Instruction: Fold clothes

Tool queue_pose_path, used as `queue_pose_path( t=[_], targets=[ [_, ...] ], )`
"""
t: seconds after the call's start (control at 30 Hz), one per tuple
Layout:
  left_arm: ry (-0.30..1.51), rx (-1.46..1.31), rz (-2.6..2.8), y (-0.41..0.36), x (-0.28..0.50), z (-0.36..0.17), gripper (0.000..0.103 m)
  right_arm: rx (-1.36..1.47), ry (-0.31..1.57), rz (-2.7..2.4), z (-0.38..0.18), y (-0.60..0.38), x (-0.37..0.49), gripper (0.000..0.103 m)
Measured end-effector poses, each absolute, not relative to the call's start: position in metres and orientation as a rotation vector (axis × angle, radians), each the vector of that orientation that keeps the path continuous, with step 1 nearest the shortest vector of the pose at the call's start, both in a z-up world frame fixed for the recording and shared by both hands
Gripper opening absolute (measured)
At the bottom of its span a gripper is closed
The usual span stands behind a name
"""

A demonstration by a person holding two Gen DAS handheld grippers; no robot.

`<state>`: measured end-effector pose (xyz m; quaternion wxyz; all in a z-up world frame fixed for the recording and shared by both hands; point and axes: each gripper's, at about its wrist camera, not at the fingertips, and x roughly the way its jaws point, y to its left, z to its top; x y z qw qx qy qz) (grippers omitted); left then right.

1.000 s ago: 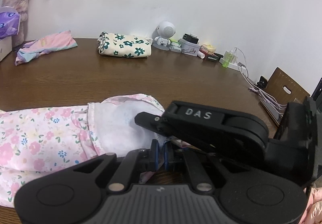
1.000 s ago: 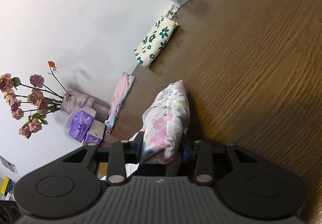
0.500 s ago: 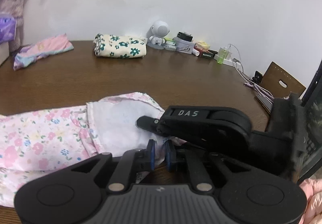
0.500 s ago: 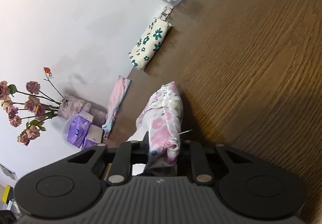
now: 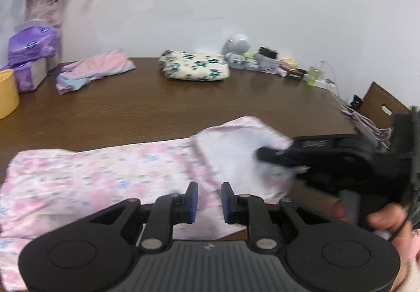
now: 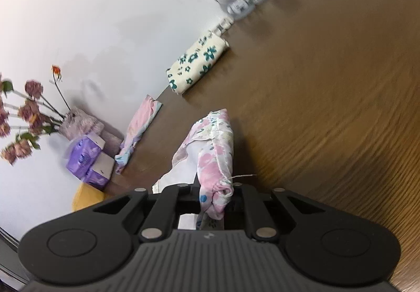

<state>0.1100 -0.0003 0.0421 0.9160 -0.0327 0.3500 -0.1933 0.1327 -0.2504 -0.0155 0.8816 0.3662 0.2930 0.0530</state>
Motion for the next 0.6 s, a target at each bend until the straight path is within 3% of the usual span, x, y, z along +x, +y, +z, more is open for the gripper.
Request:
queue_pose_path(
  t=[0.6],
  targets=[
    [0.752, -0.065, -0.408, 0.056, 0.116, 0.027, 0.016, 0.156, 0.509, -0.022, 0.048, -0.164, 0.118, 0.008]
  ],
)
